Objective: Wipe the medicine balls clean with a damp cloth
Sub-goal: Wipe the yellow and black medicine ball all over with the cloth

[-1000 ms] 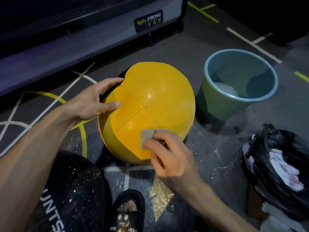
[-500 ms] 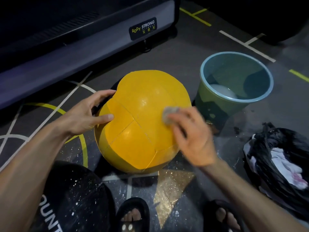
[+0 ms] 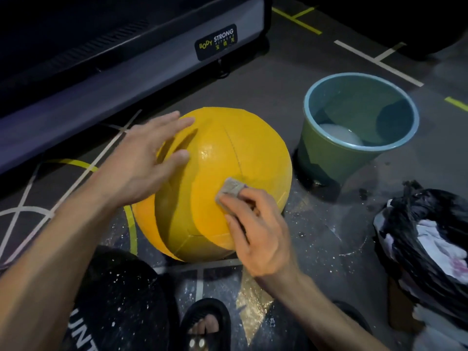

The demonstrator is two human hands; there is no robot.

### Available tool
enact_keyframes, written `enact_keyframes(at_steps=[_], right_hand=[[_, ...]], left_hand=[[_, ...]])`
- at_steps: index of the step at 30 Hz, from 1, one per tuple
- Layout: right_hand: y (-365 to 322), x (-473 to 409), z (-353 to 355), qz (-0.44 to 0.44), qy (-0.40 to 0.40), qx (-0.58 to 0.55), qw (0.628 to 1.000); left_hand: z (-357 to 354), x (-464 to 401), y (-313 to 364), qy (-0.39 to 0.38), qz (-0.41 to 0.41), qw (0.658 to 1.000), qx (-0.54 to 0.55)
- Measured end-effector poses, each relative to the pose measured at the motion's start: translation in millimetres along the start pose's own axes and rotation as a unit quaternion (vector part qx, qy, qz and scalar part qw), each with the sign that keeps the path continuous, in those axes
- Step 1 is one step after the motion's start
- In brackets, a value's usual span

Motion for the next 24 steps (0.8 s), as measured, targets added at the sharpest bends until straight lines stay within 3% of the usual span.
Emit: enact_keyframes(at_steps=[5, 7, 10, 12, 13, 14, 17, 19, 20, 24], right_hand=[[-11.4, 6.9, 2.0, 0.086, -0.032, 0.042, 0.995], [2.0, 5.0, 3.9, 0.082, -0.051, 0.027, 0.995], [66.8, -1.5, 19.2, -0.072, -0.01, -0.003, 0.997], [108.1, 0.5, 31.4, -0.235, 0.034, -0.019, 0.971], [111.4, 2.0, 32.2, -0.272, 0.042, -0.03, 0.961], [99.7, 0.5, 31.1, -0.262, 0.041, -0.047, 0.963], [28.6, 1.2, 14.1, -0.084, -0.019, -0.059, 0.995], [23.2, 2.5, 8.1, -0.018, -0.053, -0.05, 0.997], [40.2, -1.7, 10.3, -0.034, -0.042, -0.05, 0.997], [122.1, -8.5, 31.4, -0.285, 0.007, -0.032, 0.958]], left_hand=[[-32.3, -2.1, 10.0, -0.03, 0.012, 0.999, -0.002], [-30.6, -2.3, 10.6, -0.025, 0.013, 1.0, -0.004], [-25.9, -2.5, 9.7, -0.029, 0.03, 0.999, 0.003], [-24.4, -1.9, 11.8, -0.028, 0.035, 0.999, 0.0], [-24.3, -1.9, 13.0, -0.026, 0.037, 0.999, 0.001], [-24.8, -2.4, 12.6, -0.025, 0.039, 0.999, 0.004], [-25.6, -2.2, 9.5, -0.032, 0.035, 0.999, 0.005], [-24.7, -0.6, 7.2, -0.031, 0.049, 0.998, 0.024], [-24.6, 0.5, 6.7, -0.03, 0.059, 0.997, 0.031], [-24.3, 3.0, 13.0, -0.033, 0.063, 0.997, 0.024]])
Point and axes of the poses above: each hand's wrist, its own x-axis away from the middle knuckle, its own z-axis out of the back of the hand, y = z × x, the point moved 7 cm from there along -x, towards the middle knuckle, and after that the axes turned 6 degrees about x, right-handed, at the moved point
